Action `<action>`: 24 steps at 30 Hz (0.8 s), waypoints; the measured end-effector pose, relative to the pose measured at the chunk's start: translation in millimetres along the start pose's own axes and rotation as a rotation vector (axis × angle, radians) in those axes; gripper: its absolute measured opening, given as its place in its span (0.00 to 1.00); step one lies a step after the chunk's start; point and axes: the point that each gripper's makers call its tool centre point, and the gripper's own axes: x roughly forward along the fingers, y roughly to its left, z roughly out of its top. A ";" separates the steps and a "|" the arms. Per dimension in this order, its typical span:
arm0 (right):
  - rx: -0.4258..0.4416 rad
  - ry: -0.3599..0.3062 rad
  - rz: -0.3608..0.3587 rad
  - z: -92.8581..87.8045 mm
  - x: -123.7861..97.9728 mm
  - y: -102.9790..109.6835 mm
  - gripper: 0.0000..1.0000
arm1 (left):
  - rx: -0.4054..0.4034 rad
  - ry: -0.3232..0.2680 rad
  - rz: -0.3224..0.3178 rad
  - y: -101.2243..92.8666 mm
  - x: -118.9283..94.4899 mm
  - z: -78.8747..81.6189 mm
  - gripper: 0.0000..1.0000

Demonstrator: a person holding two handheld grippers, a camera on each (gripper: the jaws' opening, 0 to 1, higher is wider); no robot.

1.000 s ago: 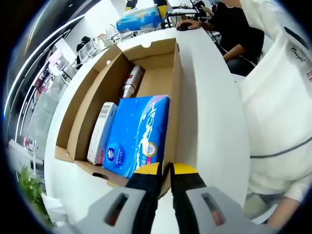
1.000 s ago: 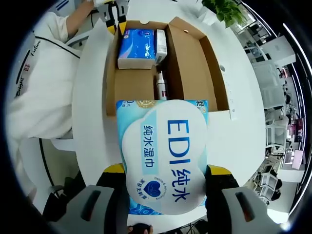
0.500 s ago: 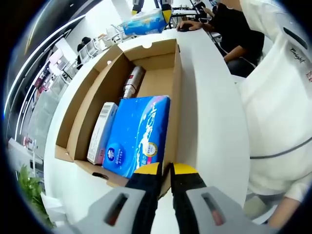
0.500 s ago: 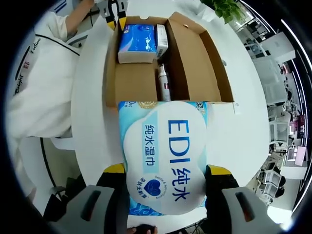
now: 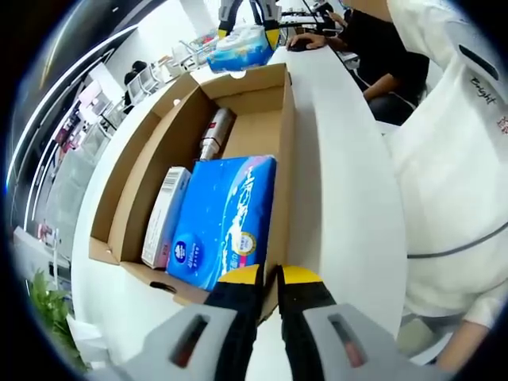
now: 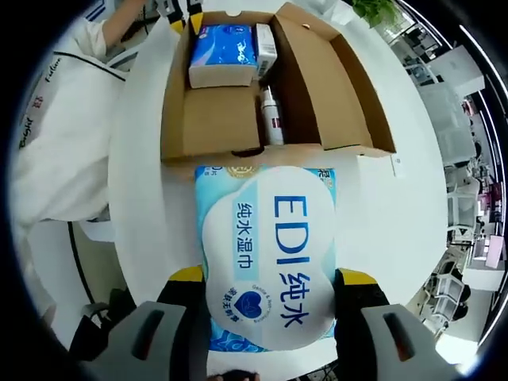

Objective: Operate the shoe box by opening the lid, removing the specified soft item, and placing it in the target area until the item is outside and the box remains undamaged.

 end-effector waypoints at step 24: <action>-0.016 -0.001 -0.006 -7.3 13.8 2.6 0.61 | 0.004 0.022 -0.013 -3.2 -0.1 -0.5 0.05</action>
